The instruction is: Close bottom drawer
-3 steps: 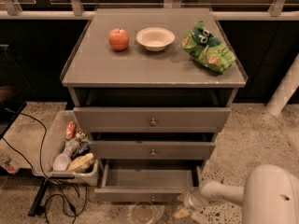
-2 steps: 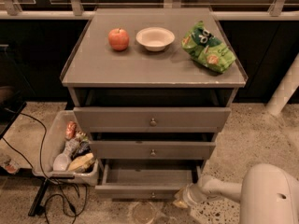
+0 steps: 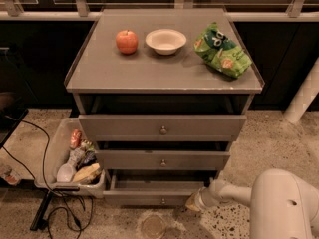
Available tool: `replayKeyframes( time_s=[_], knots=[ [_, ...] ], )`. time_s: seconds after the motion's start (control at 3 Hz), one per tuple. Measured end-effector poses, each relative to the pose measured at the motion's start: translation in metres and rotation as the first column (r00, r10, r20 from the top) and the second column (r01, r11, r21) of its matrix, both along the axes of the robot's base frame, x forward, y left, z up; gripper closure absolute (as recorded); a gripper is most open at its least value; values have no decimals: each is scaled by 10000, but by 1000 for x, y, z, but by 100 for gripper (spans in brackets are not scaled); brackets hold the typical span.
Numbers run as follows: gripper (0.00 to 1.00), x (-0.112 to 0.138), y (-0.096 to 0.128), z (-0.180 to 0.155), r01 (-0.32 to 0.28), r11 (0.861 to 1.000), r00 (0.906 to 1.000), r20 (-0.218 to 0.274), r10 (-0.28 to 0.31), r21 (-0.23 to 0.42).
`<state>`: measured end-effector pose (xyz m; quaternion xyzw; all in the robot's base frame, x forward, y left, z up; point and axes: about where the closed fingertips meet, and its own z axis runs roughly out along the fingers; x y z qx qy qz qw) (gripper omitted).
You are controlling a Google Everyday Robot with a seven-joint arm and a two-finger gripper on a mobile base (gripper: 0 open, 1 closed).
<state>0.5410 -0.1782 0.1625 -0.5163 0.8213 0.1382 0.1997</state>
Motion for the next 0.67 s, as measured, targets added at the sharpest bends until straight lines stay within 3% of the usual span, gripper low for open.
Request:
replayKeyframes(
  time_s=[0.67],
  knots=[
    [59, 0, 0, 0, -1, 10000, 10000, -1, 1, 0]
  ],
)
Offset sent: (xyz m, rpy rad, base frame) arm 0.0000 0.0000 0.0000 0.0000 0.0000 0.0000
